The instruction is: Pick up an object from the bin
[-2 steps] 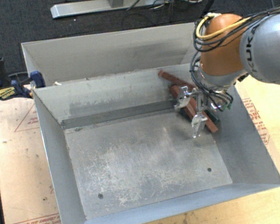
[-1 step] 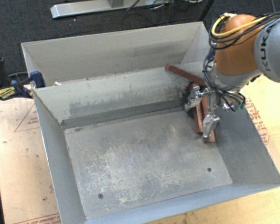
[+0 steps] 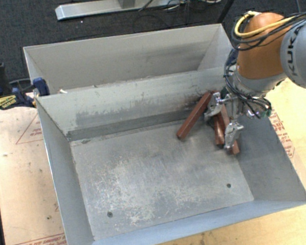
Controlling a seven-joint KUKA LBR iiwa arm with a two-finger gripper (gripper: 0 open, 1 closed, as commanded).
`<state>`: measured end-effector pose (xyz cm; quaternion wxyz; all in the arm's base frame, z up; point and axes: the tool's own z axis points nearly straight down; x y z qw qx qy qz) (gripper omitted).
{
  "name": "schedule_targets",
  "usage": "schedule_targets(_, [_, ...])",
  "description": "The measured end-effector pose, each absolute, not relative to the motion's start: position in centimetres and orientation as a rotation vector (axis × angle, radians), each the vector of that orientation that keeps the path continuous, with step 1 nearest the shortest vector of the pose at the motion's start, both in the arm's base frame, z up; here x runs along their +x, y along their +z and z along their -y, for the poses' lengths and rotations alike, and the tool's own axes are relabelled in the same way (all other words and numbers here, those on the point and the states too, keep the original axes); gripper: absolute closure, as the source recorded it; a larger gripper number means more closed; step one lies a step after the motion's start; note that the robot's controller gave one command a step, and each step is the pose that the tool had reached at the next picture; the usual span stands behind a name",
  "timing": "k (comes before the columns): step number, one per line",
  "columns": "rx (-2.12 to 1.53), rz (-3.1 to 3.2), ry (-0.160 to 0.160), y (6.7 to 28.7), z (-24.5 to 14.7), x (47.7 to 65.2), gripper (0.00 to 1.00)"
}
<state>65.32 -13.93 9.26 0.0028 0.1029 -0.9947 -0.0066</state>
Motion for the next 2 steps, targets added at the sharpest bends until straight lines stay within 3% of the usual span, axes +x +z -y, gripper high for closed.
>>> schedule_targets(1, [0.579,3.087,-0.031,8.03,13.66,65.96,1.00])
schedule_targets(2, [0.579,3.087,-0.031,8.02,13.67,65.96,1.00])
